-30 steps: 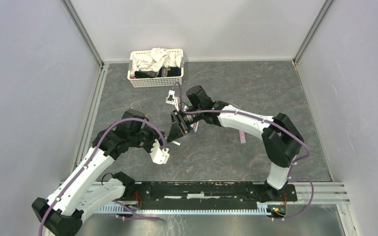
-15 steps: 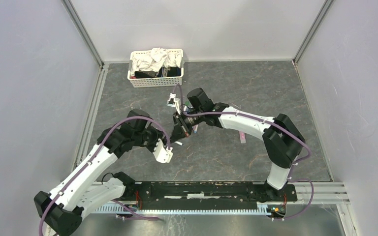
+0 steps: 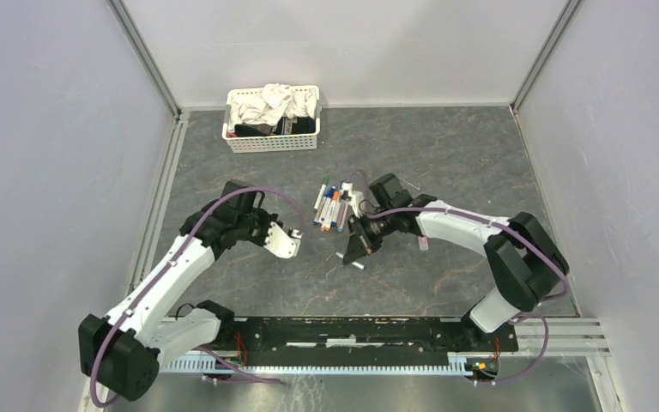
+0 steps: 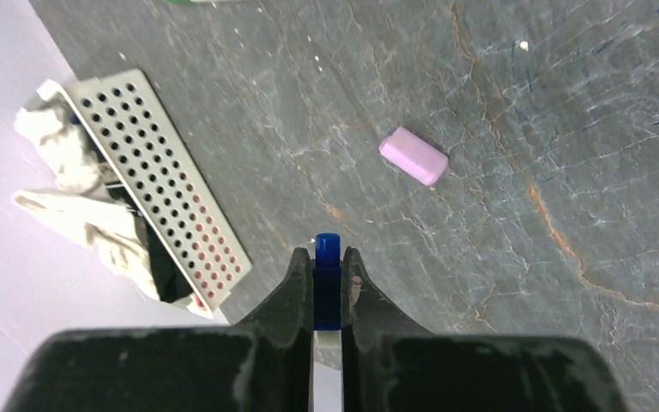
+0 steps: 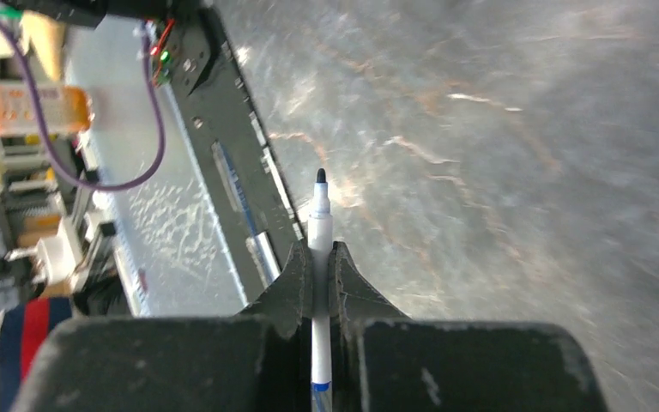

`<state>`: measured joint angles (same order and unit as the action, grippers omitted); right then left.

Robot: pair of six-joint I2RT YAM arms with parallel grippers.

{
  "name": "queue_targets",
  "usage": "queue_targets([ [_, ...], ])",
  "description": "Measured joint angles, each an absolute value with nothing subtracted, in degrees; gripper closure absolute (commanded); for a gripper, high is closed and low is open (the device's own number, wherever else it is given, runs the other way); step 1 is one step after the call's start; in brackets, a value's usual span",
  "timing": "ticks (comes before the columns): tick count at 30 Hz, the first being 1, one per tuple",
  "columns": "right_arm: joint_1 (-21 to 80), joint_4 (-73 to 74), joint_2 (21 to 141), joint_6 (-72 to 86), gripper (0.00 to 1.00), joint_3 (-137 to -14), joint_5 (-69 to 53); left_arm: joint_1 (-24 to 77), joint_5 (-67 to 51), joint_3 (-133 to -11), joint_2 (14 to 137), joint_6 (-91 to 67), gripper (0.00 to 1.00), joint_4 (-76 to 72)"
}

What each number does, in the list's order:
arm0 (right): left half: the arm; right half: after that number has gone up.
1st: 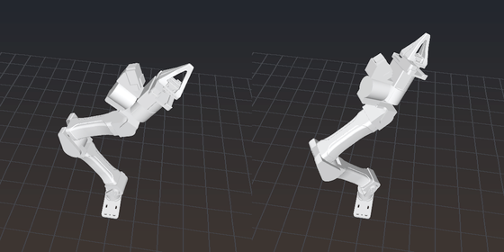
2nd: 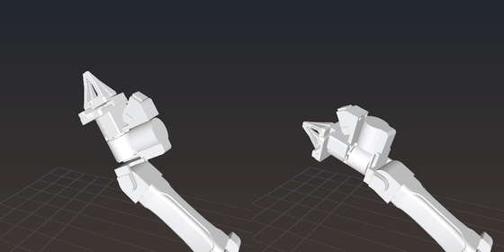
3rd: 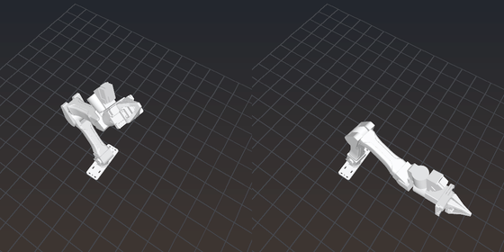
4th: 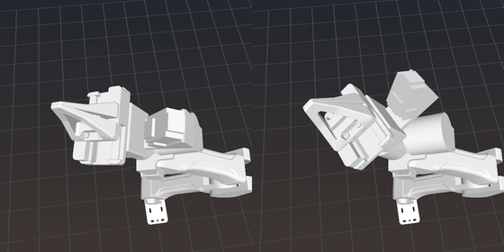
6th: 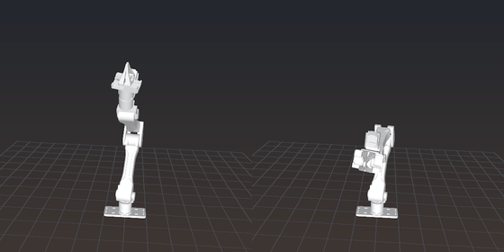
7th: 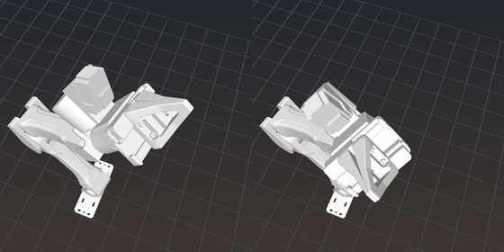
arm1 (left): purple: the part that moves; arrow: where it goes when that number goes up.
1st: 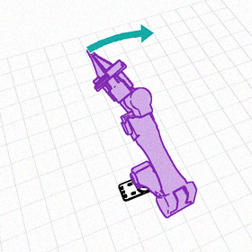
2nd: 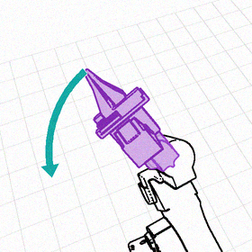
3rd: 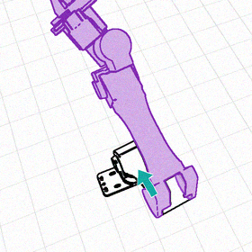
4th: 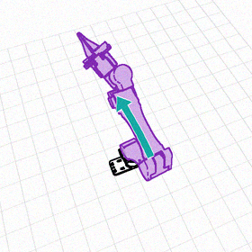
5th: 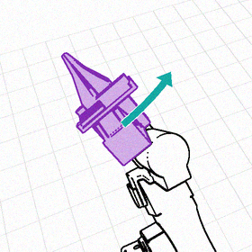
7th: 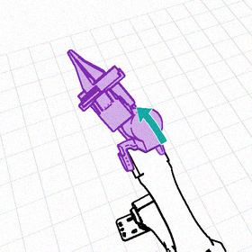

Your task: Open the pen caps

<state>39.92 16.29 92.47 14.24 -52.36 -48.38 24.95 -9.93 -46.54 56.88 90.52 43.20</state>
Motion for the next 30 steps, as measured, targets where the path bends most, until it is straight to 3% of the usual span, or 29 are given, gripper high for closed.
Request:
queue_targets([
  [8, 29.5, 19.3, 87.8, 14.8, 1.0, -52.3, -25.5, 24.1, -8.7, -52.9, 71.6, 76.9, 0.98, 44.9],
  [13, 28.0, 18.9, 88.1, 16.7, 1.0, -50.2, -10.1, 24.1, -10.4, -56.2, 79.6, 65.4, 0.98, 42.2],
  [22, 28.1, 16.7, 91.0, 18.9, 1.0, -48.6, 3.0, 23.8, -9.0, -52.7, 88.4, 56.5, 0.97, 33.8],
  [30, 28.1, 14.2, 92.6, 19.0, 0.88, -48.6, 7.2, 22.6, -8.8, -52.7, 92.9, 49.7, 0.79, 30.2],
])
